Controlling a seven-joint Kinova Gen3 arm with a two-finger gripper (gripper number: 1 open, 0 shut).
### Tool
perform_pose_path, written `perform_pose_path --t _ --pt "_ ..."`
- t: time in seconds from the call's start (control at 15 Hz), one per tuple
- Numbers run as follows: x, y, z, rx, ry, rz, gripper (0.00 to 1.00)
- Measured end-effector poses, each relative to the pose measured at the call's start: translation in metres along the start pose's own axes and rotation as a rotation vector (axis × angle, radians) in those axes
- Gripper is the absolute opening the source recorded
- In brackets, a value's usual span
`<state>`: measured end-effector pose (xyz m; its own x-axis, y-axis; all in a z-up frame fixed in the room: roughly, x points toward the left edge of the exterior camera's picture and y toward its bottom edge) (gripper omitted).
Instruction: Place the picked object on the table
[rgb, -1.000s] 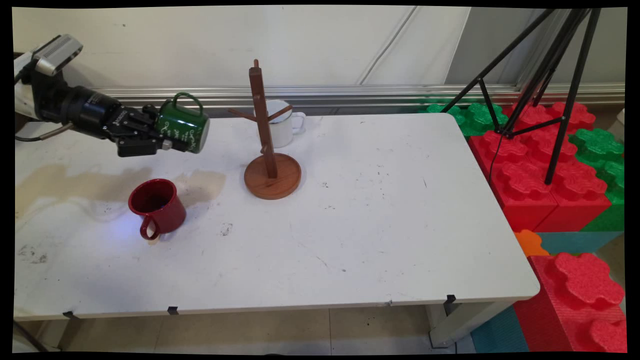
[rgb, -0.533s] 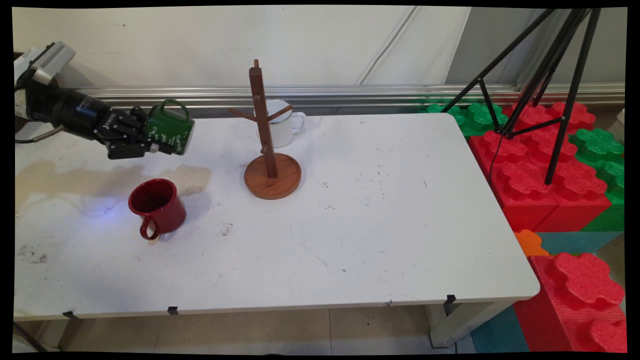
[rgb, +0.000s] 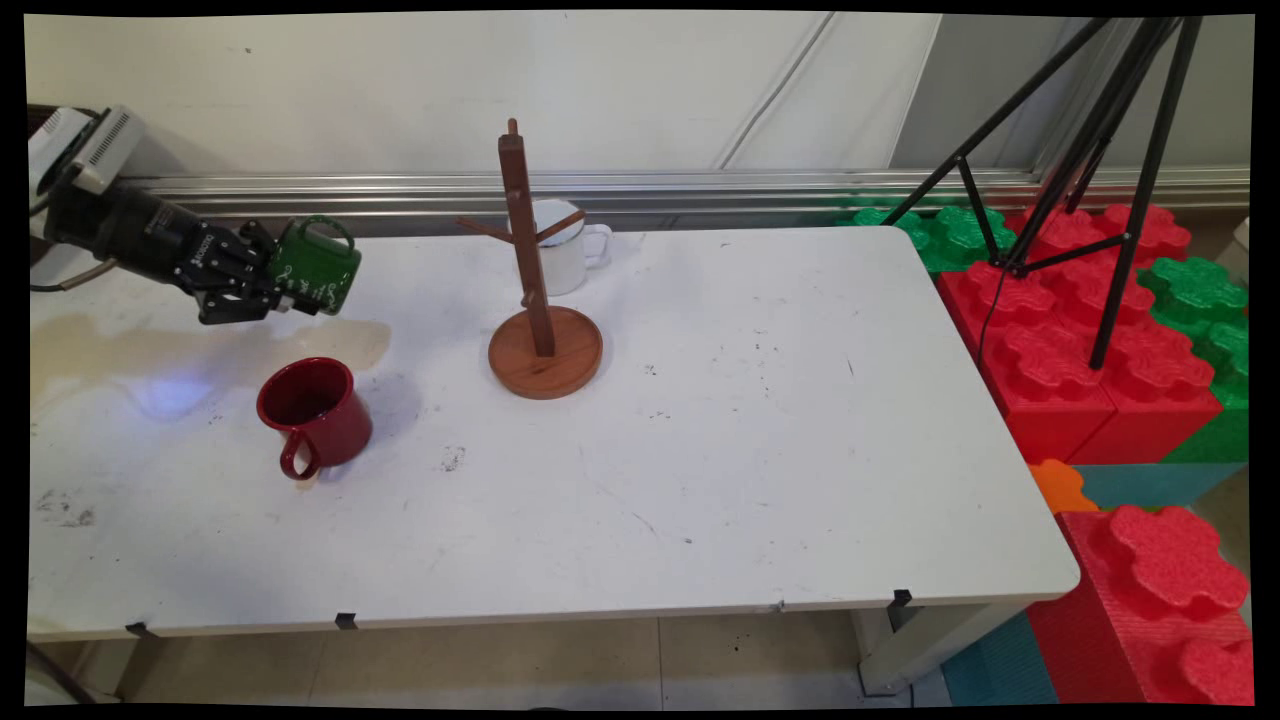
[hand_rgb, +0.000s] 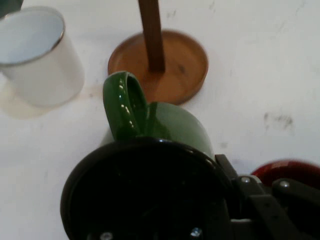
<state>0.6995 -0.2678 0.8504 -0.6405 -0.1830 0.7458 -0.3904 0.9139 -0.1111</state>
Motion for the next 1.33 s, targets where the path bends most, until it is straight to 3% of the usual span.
perform_pose_path --t 0.8,1.33 --pt "-0.030 -0.016 0.010 -0.006 -0.197 0.129 0.00" --pt "-0.037 -0.017 0.026 -0.032 -0.277 0.183 0.00"
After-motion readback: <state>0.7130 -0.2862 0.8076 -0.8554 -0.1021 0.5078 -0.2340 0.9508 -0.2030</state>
